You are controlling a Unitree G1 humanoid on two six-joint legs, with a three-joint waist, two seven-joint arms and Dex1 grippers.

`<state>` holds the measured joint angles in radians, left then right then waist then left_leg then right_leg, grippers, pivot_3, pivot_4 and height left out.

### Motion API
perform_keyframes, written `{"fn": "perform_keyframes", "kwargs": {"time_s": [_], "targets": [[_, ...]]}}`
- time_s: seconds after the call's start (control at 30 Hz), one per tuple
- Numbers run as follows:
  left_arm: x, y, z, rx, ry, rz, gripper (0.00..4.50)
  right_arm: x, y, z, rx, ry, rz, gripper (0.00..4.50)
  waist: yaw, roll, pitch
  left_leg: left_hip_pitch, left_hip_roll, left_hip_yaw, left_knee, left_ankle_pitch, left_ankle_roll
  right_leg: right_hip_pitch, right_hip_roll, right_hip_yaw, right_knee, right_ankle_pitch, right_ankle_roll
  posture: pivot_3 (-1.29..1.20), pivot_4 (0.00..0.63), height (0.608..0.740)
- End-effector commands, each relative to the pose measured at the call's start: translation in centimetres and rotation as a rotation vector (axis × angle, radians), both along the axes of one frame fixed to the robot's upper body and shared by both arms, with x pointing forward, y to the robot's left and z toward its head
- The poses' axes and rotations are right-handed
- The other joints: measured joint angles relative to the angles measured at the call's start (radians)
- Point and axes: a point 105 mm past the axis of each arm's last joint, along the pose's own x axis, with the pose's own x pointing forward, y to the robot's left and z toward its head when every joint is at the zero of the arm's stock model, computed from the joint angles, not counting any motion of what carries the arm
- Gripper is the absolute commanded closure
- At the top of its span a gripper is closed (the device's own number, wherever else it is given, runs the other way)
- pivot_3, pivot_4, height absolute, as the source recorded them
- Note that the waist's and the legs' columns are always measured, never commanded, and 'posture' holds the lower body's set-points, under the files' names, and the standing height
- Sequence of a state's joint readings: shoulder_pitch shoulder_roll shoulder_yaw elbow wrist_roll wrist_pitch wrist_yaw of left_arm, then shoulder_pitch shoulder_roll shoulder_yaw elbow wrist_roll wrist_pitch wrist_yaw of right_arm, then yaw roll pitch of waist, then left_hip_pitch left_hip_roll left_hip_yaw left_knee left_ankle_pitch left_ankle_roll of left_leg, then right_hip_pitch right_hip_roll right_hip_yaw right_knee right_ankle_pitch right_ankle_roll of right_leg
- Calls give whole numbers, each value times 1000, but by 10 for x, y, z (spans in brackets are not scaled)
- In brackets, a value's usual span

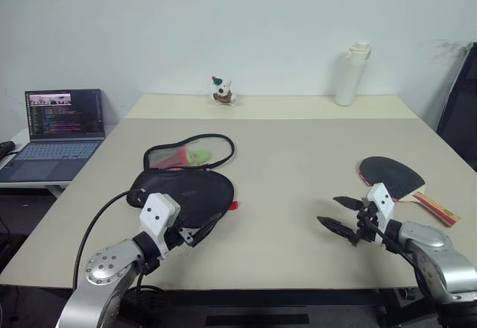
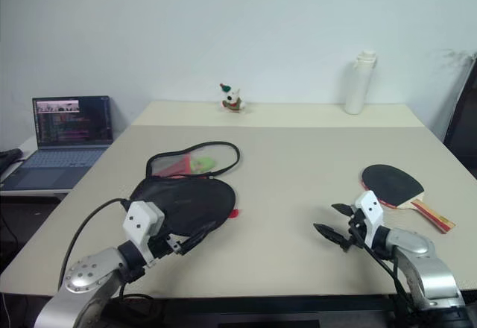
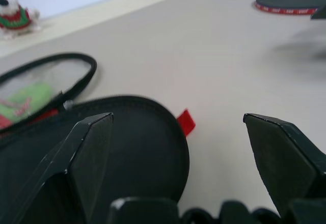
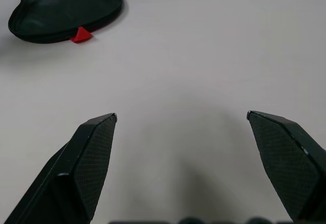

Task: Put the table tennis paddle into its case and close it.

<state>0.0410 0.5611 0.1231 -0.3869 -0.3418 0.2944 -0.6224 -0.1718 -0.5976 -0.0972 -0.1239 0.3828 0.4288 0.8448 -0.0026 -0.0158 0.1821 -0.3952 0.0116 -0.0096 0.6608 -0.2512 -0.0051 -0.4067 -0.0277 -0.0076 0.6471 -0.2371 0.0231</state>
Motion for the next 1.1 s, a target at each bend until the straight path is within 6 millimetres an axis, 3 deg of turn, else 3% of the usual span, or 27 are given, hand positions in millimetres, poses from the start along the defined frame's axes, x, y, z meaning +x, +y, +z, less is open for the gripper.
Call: {"fn": "perform_keyframes", "kwargs": {"time_s": [0.03, 0.27, 0.47, 0.67, 0.83, 1.1], "targets": [[2, -3, 8, 16, -47, -34, 54, -3, -8, 20, -8, -42, -15, 0, 1, 0, 0, 0, 0, 0, 0, 0, 0, 0, 0, 0, 0, 0, 0, 0, 150, 740], [4, -17, 6, 1, 25, -190, 54, -21, -4, 35, -10, -49, -1, 0, 3, 0, 0, -1, 0, -2, 1, 0, 0, 0, 0, -1, 0, 0, 0, 0, 150, 740], [15, -14, 16, 3, 44, -249, 54, -34, 11, 28, 28, -24, 12, 0, 2, -1, 0, -1, 0, -3, 1, 0, 0, 0, 0, -2, 0, 0, 0, 0, 150, 740], [16, 16, 11, 114, 94, -263, 54, -54, 55, 16, 67, 38, 152, 0, -4, -1, 0, -1, 2, -2, 0, 0, 0, -1, 3, -1, 0, -1, -1, 0, 150, 740], [17, 28, -6, 225, 176, -344, 54, -56, 46, 21, 63, 23, 140, 0, 4, -2, 1, -2, 1, -3, 0, 0, 0, -1, 1, -3, -1, -3, -5, 0, 150, 740], [30, 37, -30, 299, 235, -411, 54, -55, 63, 24, 92, 6, 156, 0, 3, -2, 1, -3, 1, -3, 0, 0, 0, -2, 1, -3, -1, -2, -3, 0, 150, 740]]}}
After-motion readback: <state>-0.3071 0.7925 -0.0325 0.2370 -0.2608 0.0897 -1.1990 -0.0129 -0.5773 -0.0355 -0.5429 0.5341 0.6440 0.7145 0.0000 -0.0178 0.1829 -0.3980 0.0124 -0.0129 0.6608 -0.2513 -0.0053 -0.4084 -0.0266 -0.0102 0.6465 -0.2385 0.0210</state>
